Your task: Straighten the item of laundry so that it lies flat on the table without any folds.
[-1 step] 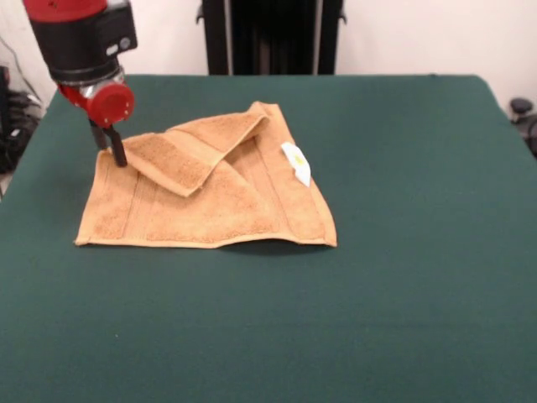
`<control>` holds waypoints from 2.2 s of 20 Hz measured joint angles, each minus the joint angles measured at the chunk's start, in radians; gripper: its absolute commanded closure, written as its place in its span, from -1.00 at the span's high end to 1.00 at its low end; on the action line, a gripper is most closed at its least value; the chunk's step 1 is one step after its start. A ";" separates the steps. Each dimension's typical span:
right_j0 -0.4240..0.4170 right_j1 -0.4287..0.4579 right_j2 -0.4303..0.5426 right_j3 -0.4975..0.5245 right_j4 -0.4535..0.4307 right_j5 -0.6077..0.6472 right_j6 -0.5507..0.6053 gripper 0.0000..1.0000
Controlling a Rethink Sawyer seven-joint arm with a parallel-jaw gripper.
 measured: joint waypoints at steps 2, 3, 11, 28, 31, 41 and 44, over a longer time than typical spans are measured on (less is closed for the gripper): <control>-0.010 0.020 0.008 -0.017 -0.013 0.019 0.000 1.00; -0.014 0.028 0.011 -0.025 -0.020 0.028 0.000 1.00; -0.027 0.059 0.023 -0.069 -0.073 0.070 0.000 1.00; -0.056 0.129 0.074 -0.238 -0.114 0.351 0.000 1.00; -0.057 0.146 0.075 -0.270 -0.115 0.396 0.000 1.00; -0.057 0.187 0.078 -0.361 -0.116 0.578 0.000 1.00; -0.057 0.189 0.078 -0.365 -0.116 0.629 0.000 1.00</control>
